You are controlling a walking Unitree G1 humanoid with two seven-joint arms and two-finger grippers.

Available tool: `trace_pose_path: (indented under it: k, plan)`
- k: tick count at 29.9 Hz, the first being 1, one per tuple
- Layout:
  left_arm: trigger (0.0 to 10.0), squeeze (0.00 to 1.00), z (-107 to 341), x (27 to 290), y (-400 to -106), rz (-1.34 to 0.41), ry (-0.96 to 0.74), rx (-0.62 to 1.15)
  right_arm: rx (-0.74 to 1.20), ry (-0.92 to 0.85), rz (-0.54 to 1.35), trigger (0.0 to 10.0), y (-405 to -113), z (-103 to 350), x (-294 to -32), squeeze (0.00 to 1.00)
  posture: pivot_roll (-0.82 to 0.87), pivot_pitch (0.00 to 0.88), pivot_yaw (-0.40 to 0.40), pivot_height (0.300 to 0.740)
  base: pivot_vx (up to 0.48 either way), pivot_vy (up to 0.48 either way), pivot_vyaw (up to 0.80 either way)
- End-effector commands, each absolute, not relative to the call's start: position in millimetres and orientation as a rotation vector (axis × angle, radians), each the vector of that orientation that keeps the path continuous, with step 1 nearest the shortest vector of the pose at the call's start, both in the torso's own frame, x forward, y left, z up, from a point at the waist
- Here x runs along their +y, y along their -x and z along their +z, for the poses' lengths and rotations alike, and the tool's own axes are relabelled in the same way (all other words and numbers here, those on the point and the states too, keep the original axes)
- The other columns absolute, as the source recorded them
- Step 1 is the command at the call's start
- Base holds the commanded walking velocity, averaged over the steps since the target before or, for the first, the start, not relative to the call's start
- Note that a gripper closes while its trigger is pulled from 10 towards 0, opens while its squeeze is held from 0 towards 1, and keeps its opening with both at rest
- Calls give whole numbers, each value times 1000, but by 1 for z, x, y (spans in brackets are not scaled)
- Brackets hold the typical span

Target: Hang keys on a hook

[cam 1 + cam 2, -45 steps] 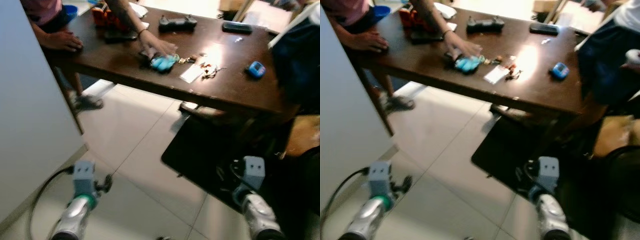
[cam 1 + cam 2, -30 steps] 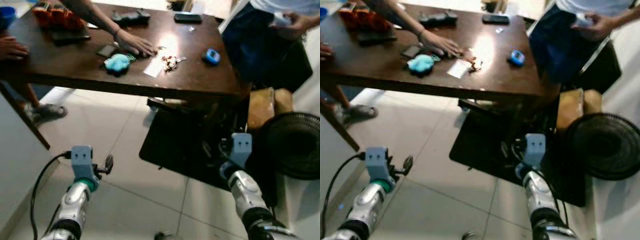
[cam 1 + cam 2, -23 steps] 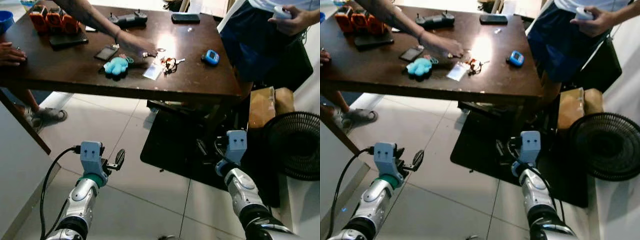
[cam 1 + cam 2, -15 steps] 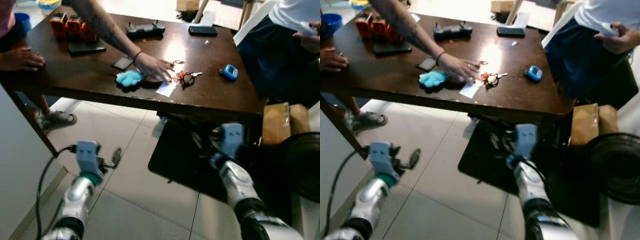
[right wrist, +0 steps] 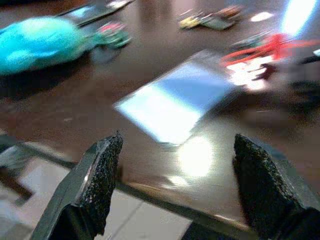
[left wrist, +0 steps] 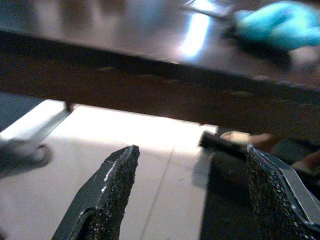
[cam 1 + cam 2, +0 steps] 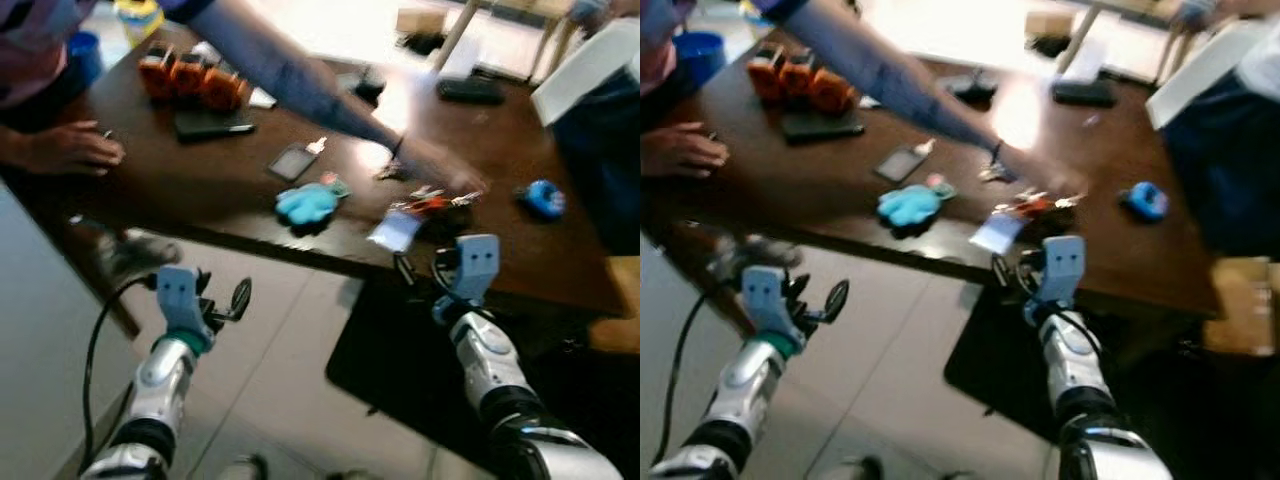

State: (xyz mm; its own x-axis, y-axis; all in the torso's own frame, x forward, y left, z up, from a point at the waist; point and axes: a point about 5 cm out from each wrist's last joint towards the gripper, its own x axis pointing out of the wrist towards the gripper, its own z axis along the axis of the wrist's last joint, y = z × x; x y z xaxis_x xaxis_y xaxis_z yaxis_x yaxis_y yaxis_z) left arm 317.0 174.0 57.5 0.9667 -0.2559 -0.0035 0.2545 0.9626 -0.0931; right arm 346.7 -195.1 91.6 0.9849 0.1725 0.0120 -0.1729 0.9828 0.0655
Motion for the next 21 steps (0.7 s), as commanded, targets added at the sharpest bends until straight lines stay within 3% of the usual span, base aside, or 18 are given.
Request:
trace_pose_path:
  k: [1, 8, 12, 16, 21]
  plan:
    - [10000, 0, 52, 171, -313, -279, 94, 40, 37, -78, 151, 10000, -340, 80, -202, 0, -1, 75, 41, 740, 0, 0, 0]
    - [10000, 0, 56, 174, -313, -358, 117, 18, 28, -79, 159, 10000, -340, 81, -201, 0, 1, 75, 44, 740, 0, 0, 0]
    - [10000, 0, 65, 174, -315, -418, 136, -30, -26, -48, 83, 10000, -342, 92, -214, 0, 6, 77, 47, 740, 0, 0, 0]
    - [10000, 0, 82, 170, -321, -462, 163, -107, -297, -251, 122, 10000, -350, 138, -221, 0, 0, 82, 54, 740, 0, 0, 0]
    - [10000, 0, 101, 166, -327, -464, 150, -186, -358, -191, 181, 10000, -350, 153, -221, 0, -8, 86, 59, 740, 0, 0, 0]
